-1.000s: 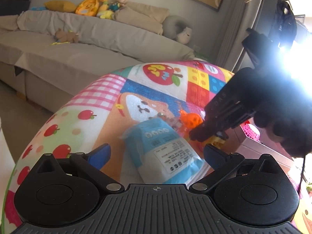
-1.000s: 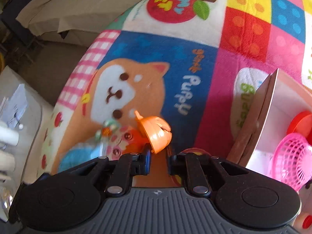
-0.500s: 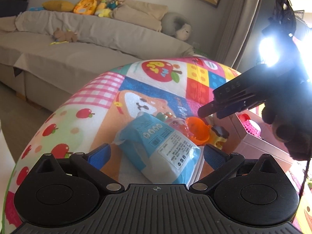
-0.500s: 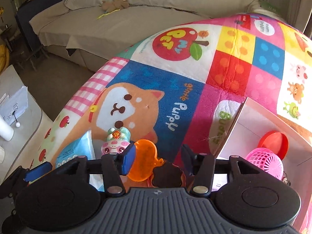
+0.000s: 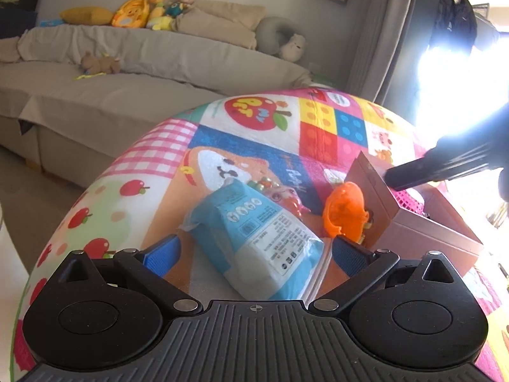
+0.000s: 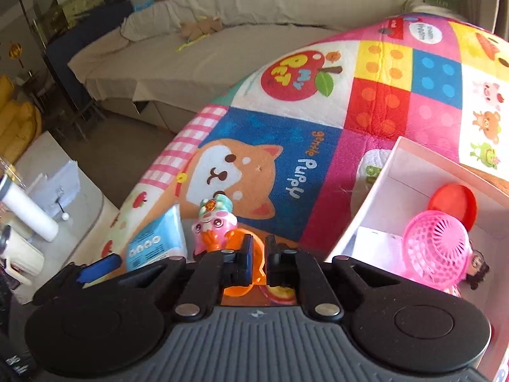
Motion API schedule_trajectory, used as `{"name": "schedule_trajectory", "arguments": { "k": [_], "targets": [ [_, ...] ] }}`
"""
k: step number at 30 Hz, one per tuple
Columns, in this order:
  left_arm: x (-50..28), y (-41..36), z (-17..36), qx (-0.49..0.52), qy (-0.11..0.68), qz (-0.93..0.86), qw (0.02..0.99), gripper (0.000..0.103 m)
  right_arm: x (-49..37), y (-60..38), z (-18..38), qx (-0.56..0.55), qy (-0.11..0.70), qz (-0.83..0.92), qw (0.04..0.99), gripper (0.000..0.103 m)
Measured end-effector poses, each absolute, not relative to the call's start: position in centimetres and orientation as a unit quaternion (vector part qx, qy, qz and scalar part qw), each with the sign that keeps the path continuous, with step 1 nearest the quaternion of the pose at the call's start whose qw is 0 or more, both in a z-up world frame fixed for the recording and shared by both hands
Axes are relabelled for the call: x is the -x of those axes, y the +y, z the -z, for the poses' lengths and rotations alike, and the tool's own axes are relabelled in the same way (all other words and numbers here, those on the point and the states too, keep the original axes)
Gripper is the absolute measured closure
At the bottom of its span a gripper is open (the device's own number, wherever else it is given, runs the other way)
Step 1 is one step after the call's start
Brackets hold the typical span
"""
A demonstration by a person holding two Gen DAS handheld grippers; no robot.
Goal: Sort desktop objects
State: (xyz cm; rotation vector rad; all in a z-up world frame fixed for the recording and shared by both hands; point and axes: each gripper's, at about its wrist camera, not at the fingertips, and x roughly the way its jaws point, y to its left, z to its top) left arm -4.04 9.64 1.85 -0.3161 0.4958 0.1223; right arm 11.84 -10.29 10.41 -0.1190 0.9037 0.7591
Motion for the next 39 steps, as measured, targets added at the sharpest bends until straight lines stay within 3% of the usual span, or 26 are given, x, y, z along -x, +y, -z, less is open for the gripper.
{"name": "schedule_trajectory", "arguments": {
  "k": [12, 15, 19, 24, 27, 28, 31, 39],
  "targets": [
    [0.8, 5.5, -3.1, 0.000, 0.296, -0.072, 0.952, 0.000, -4.3, -21.4, -5.6, 0.035, 0.412, -0.275, 0.868, 0.093],
    [1.1, 5.6, -3.0, -0.036, 0.298, -0.102, 0.948, 0.000, -2.9, -20.2, -4.9, 0.073, 0.381, -0.281, 0.878, 0.085],
    [1.3, 6.5, -2.7, -0.077, 0.299, -0.152, 0.939, 0.000, -2.2, -16.4, -5.0, 0.103, 0.326, -0.327, 0.881, 0.058],
    [1.7, 8.3, -2.9, -0.079, 0.303, -0.173, 0.934, 0.000, -2.9, -10.3, -4.1, 0.143, 0.292, -0.369, 0.871, 0.058],
    [2.1, 9.2, -3.2, -0.067, 0.301, -0.178, 0.934, 0.000, -3.3, -7.5, -3.0, 0.170, 0.291, -0.371, 0.865, 0.062],
    [2.2, 9.5, -3.3, -0.063, 0.300, -0.182, 0.934, 0.000, -3.6, -6.9, -2.7, 0.173, 0.296, -0.369, 0.864, 0.076],
    [2.5, 10.0, -3.6, -0.057, 0.295, -0.196, 0.933, 0.000, -4.5, -6.8, -2.4, 0.156, 0.319, -0.356, 0.864, 0.093],
    [2.6, 7.8, -5.0, -0.032, 0.262, -0.098, 0.960, 0.000, -3.8, -16.4, -3.6, 0.060, 0.379, -0.351, 0.854, 0.098]
  ]
}}
